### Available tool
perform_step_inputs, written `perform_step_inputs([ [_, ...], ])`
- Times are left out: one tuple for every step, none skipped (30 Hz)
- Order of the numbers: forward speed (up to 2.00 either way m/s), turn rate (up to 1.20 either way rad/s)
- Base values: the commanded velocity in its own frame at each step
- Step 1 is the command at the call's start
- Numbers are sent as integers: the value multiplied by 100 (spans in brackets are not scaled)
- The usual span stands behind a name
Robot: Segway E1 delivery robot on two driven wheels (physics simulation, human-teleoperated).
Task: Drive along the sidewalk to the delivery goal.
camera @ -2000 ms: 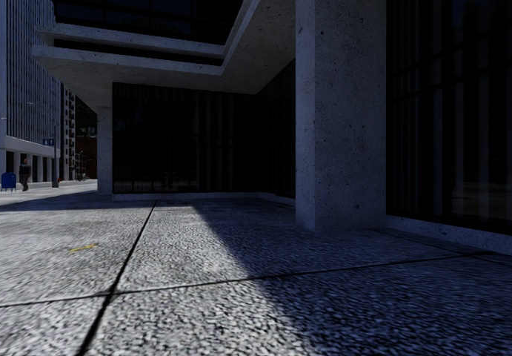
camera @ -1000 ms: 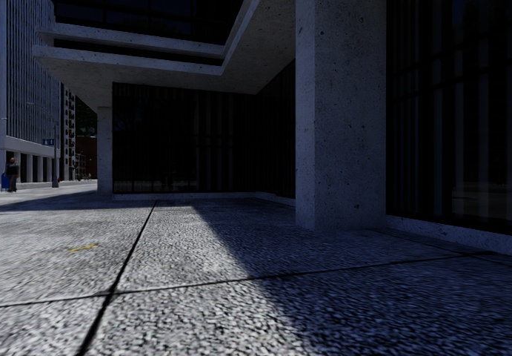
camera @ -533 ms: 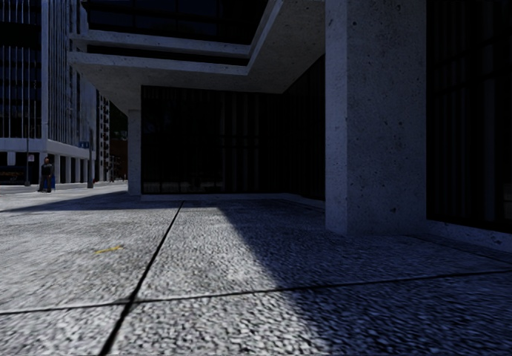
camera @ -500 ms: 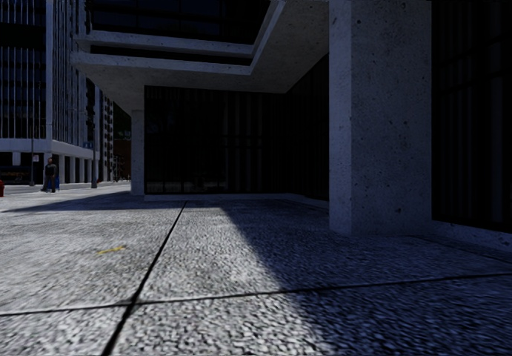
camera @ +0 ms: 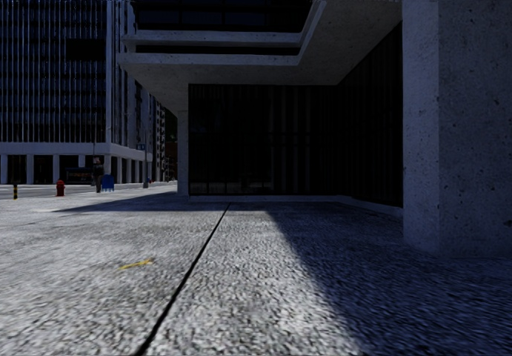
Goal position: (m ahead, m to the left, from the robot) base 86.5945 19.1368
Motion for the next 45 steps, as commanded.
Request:
perform_step_inputs([
  [200, 48],
  [200, 48],
  [200, 48],
  [200, 48],
  [200, 48],
  [200, 48],
  [200, 48],
  [200, 48],
  [200, 48],
  [200, 48],
  [200, 48],
  [200, 48],
  [200, 48],
  [200, 48],
  [200, 48],
  [200, 48],
  [200, 48],
  [200, 48],
  [200, 48],
  [200, 48],
  [200, 48],
  [200, 48],
  [200, 48],
  [200, 48],
  [200, 48],
  [200, 48],
  [200, 48],
  [200, 48],
  [200, 48],
  [200, 48],
  [200, 48],
  [200, 48],
  [200, 48],
  [200, 48],
  [200, 48],
  [200, 48],
  [200, 48],
  [200, 48],
  [200, 48],
  [200, 0],
  [200, 0],
  [200, 0],
  [200, 0],
  [200, 0],
  [200, 0],
])
